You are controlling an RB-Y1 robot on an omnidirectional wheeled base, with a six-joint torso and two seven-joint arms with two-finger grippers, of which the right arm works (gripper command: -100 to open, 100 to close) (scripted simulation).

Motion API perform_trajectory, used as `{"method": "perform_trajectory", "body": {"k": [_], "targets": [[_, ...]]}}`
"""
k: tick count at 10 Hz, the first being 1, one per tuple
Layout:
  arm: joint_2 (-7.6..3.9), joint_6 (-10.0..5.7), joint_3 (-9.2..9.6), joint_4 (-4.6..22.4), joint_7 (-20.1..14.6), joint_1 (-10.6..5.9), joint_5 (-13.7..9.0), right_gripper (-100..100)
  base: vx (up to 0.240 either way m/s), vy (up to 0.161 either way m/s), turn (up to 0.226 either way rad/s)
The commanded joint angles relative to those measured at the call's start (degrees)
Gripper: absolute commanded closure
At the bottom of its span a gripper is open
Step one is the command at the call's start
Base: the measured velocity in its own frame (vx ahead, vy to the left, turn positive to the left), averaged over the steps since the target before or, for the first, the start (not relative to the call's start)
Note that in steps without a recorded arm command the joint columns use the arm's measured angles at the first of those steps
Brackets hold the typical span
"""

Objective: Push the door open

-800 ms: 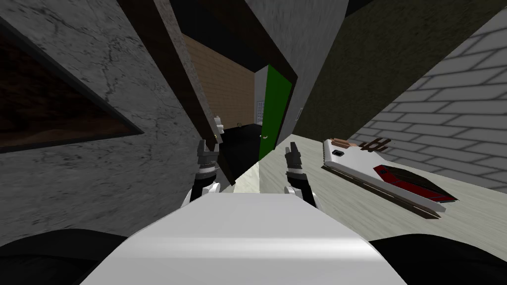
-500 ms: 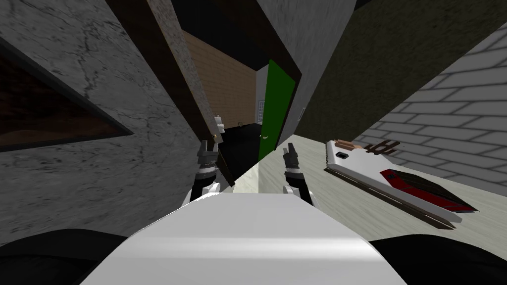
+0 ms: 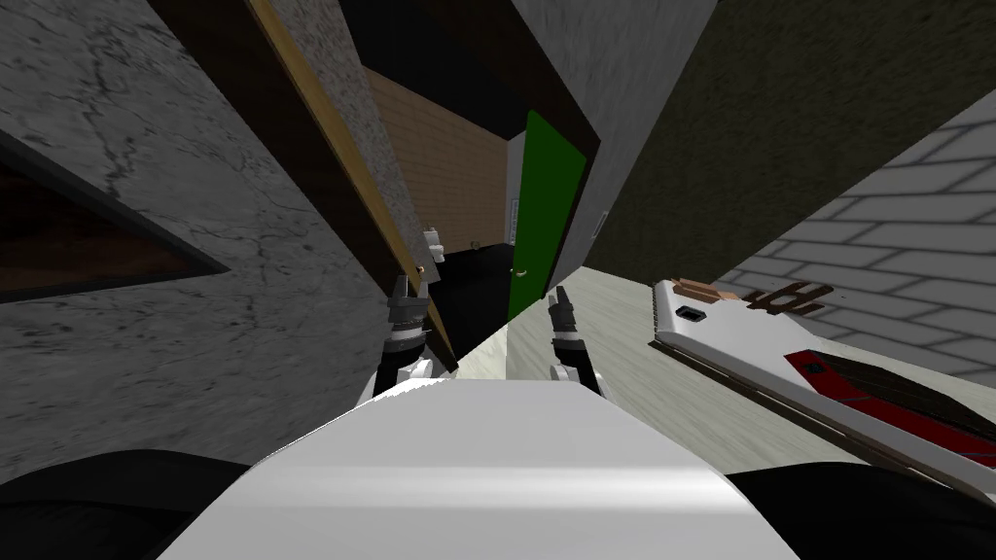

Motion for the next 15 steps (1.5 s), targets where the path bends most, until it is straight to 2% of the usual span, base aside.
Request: {"method": "perform_trajectory", "body": {"k": [1,8,15], "targets": [[-0.3,-0.34,0.24,1.9,-0.3,-0.96,-0.3,-100,0.1,-0.091,0.063],[-1.45,-2.73,1.93,10.7,-1.5,-4.25,-1.4,-100,0.085,-0.076,0.069],[-2.52,-5.52,3.91,21.0,-2.9,-8.1,-2.7,-100,0.092,-0.098,0.081]]}}
